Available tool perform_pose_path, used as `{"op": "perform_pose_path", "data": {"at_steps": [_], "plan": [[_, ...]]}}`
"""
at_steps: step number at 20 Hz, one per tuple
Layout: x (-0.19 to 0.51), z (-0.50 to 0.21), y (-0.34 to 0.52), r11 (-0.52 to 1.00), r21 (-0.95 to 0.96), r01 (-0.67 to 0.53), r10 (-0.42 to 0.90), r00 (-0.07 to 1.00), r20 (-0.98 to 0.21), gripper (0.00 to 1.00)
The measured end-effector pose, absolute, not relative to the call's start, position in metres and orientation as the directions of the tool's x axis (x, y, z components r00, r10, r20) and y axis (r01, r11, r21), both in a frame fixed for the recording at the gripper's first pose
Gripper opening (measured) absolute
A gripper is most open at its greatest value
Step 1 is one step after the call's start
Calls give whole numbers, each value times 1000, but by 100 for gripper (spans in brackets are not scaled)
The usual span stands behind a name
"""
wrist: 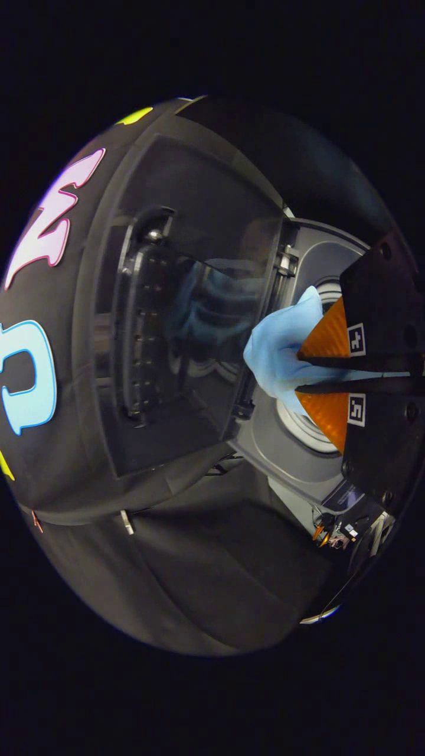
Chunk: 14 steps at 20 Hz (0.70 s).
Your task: Put the clothes into the washing machine and then close the washing machine lid.
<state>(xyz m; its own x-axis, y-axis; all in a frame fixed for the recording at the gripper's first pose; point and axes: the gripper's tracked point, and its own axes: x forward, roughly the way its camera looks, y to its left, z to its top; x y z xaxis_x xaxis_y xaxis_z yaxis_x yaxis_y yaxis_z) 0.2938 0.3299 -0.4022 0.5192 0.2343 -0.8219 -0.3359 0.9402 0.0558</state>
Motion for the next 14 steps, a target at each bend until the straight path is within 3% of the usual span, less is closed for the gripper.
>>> {"op": "perform_pose_path", "data": {"at_steps": [8,13,14], "plan": [[286,-420,326,940,62,-336,231,493,-839,11],[289,-407,320,945,47,-322,218,521,-825,99],[290,-404,319,946,44,-321,217,527,-822,100]]}}
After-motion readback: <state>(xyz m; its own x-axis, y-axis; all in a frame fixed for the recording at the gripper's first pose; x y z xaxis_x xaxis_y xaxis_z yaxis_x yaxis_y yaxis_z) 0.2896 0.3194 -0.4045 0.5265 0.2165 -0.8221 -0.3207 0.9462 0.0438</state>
